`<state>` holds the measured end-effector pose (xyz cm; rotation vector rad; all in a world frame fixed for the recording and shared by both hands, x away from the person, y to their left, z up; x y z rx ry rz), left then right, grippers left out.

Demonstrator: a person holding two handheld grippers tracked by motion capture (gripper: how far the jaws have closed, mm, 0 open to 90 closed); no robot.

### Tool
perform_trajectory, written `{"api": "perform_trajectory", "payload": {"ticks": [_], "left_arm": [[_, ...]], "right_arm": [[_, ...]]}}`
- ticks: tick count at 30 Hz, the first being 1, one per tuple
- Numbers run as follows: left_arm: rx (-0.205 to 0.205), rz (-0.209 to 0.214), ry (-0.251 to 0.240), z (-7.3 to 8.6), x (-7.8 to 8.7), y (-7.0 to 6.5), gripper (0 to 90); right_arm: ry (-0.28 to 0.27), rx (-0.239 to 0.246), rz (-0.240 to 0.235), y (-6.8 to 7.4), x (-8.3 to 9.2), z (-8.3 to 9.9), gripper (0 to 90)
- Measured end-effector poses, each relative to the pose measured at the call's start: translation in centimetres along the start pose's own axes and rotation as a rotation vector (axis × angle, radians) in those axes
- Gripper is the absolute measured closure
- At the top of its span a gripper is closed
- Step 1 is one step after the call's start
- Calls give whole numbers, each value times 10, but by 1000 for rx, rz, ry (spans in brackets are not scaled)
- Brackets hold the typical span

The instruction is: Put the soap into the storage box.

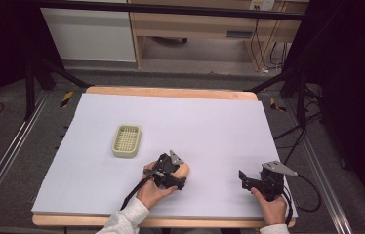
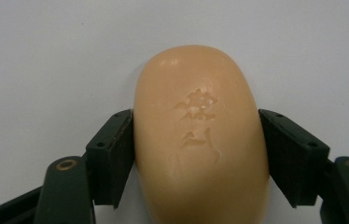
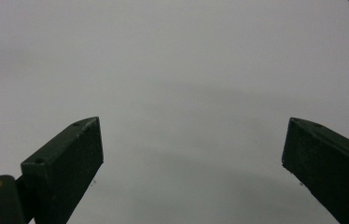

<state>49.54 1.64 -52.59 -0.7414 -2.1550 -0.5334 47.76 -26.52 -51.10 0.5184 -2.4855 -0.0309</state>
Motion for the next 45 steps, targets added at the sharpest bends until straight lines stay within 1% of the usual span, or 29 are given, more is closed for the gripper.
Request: {"api": "perform_trajectory", "payload": {"ticks": [6, 8, 11, 12, 13, 15, 18, 27, 36, 39, 45], "left_arm": [[2, 1, 9, 1, 1, 0, 304], [-5, 6, 19, 2, 2, 1, 307], [-5, 5, 22, 2, 4, 2, 308], [0, 6, 20, 2, 4, 2, 308], [2, 7, 20, 3, 6, 4, 309], [0, 7, 21, 3, 7, 4, 310], [6, 10, 13, 3, 11, 6, 311], [22, 5, -9, 1, 25, 14, 313], [38, -4, -27, 2, 33, 20, 313], [38, -15, -32, 2, 35, 23, 314], [53, -16, -44, 2, 40, 26, 314]], "right_arm": [[2, 0, -3, 0, 0, 0, 55], [1, 1, 0, 0, 1, 0, 56], [-3, -6, -6, 0, 2, 0, 56], [-5, 1, 0, -1, 2, 0, 56], [-4, -9, -6, -1, 3, 0, 56], [-3, -10, -6, -1, 3, 1, 55], [-4, 0, -2, -1, 2, 0, 56], [-3, -2, -4, 0, 3, 1, 56], [-6, -1, -6, 0, 4, 0, 56], [-5, 0, -8, 1, 4, 1, 56], [-6, 0, -7, 1, 4, 0, 56]]}}
Point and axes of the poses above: each handheld gripper's, and its own axes: x roughly backward along the jaws, z roughly out of its underside, y roughly to its left, the point moved 7 cm from there along -x, roughly forward along the jaws, and after that the axes turned 8 degrees about -z, right-handed, at the moved point
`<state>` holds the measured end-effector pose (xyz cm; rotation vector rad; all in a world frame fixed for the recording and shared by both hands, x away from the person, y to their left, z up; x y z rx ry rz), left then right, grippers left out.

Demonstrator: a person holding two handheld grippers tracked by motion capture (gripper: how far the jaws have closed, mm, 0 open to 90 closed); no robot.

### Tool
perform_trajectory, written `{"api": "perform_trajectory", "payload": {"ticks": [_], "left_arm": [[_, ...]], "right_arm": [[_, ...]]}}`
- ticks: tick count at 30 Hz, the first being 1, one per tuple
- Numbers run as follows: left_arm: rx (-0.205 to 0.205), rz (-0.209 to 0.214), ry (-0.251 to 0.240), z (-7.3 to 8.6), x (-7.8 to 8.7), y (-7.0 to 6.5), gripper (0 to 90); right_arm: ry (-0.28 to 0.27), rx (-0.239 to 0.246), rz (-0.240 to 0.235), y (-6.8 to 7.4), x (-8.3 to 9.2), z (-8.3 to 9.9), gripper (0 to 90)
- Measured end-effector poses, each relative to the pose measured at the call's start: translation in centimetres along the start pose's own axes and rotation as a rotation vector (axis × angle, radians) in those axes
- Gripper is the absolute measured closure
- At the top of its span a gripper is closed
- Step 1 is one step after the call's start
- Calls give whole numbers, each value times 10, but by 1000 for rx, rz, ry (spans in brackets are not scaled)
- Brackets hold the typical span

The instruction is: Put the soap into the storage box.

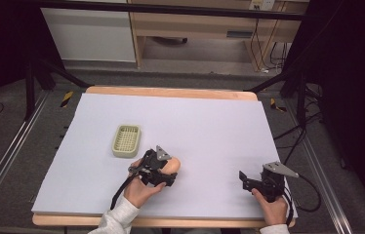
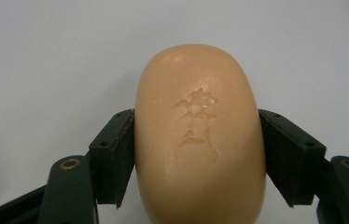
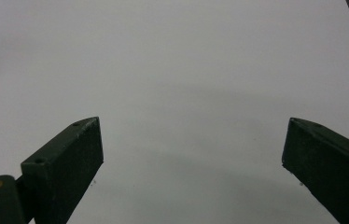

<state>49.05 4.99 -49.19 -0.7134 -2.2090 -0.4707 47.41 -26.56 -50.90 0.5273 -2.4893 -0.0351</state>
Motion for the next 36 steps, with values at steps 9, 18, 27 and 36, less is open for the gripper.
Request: {"api": "perform_trajectory", "payload": {"ticks": [9, 18, 27, 36], "left_arm": [[9, -5, -13, -2, 8, 7, 314], [39, -10, -31, -3, 17, 17, 315], [58, -28, -55, -5, 27, 29, 315], [88, -48, -80, -7, 36, 40, 316]], "right_arm": [[1, 2, 0, 0, 0, 0, 56], [0, 2, 2, 0, 0, 0, 55], [0, 3, 1, 0, 0, 0, 55], [0, 4, 1, 0, 0, 0, 55]]}}
Point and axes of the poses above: each handheld gripper's, and its own axes: x roughly backward along the jaws, z roughly out of its underside, y roughly to its left, the point moved 7 cm from there along -x, roughly forward along the jaws, and after that the axes turned 8 degrees about -z, right-handed, at the moved point
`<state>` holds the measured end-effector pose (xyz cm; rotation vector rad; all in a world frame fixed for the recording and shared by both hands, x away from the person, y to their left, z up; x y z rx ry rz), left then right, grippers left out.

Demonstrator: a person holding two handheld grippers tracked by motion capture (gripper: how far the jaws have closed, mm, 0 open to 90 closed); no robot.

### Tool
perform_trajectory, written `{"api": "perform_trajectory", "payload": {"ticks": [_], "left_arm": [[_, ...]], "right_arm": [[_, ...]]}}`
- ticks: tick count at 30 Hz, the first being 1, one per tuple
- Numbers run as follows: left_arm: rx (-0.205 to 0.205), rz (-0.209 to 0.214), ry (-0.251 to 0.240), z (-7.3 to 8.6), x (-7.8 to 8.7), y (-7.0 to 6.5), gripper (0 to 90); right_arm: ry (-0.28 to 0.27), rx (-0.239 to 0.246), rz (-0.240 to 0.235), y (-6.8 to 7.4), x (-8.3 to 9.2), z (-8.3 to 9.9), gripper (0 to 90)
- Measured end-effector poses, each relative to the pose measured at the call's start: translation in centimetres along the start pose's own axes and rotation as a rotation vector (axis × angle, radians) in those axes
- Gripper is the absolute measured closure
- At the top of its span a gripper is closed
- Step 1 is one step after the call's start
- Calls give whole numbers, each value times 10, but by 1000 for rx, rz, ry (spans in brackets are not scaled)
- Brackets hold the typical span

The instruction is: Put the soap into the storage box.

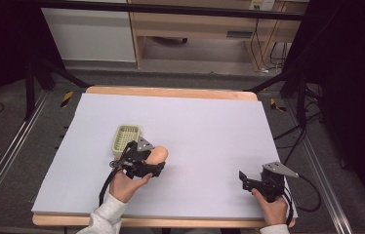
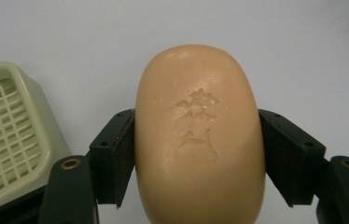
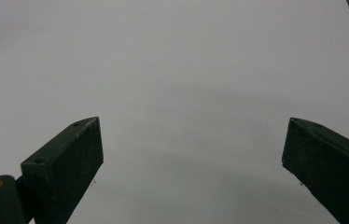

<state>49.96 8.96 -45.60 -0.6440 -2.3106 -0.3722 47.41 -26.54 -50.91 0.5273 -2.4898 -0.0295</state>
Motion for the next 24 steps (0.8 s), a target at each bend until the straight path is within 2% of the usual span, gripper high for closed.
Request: {"api": "perform_trajectory", "payload": {"ticks": [17, 24], "left_arm": [[62, -52, -35, -4, 13, 29, 317], [73, -72, -39, -4, 16, 38, 317]], "right_arm": [[0, -2, -1, 0, 0, 0, 55], [1, -4, -4, 1, 0, 0, 55]]}}
Point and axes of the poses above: each handheld gripper's, and its own axes: x roughly backward along the jaws, z roughly out of its underside, y roughly to its left, the point moved 7 cm from there along -x, roughly forward along the jaws, and after that the axes turned 8 degrees about -z, right-handed, at the moved point
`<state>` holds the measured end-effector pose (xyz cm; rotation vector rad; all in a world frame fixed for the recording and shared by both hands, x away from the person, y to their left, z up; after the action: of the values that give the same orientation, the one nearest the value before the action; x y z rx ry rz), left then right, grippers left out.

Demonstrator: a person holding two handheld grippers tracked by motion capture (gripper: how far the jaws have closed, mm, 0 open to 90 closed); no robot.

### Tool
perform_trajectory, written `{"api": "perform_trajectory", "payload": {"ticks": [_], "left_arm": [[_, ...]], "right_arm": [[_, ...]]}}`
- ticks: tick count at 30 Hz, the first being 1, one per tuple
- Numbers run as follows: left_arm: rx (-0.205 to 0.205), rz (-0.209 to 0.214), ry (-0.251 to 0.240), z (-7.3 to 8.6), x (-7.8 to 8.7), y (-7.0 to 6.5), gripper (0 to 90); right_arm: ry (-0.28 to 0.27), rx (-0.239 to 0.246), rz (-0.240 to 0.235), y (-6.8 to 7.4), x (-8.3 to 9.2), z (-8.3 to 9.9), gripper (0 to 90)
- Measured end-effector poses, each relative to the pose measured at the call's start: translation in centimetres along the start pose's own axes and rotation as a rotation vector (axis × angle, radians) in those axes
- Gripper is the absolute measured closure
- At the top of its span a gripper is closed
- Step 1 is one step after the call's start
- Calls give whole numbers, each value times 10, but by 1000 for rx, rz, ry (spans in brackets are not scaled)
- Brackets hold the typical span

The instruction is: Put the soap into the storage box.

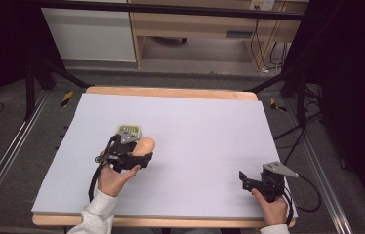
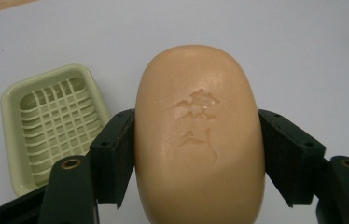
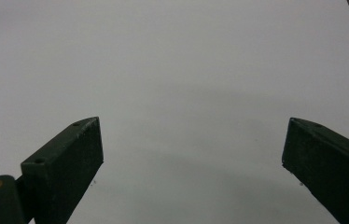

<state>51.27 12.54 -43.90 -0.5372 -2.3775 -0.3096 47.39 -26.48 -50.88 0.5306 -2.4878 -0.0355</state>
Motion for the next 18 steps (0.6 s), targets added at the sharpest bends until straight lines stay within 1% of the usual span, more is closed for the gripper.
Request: {"api": "perform_trajectory", "payload": {"ticks": [1, 2, 4, 10, 11, 12, 18], "left_arm": [[9, -6, -5, -1, 0, 2, 317], [9, -6, -5, -1, 0, 2, 317], [16, -12, -5, -1, 1, 7, 317], [33, -26, -10, -2, 2, 15, 317], [37, -28, -11, -2, 2, 16, 317], [42, -30, -12, -2, 1, 18, 317], [52, -44, -11, -3, 0, 25, 317]], "right_arm": [[0, 2, 0, 0, 0, 0, 55], [0, 2, 0, 0, 0, 0, 55], [0, 3, 0, 0, 0, 0, 55], [0, 2, -2, 0, 0, 0, 55], [-1, 12, 4, -1, -1, 0, 55], [0, 10, 2, -1, -1, 0, 55], [-1, 11, 2, -1, -1, 0, 55]]}}
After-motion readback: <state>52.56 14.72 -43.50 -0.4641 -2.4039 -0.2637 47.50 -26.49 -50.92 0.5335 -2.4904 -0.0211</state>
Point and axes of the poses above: each handheld gripper's, and its own axes: x roughly backward along the jaws, z roughly out of its underside, y roughly to its left, the point moved 7 cm from there along -x, roughly forward along the jaws, and after that the axes turned 8 degrees about -z, right-handed, at the moved point
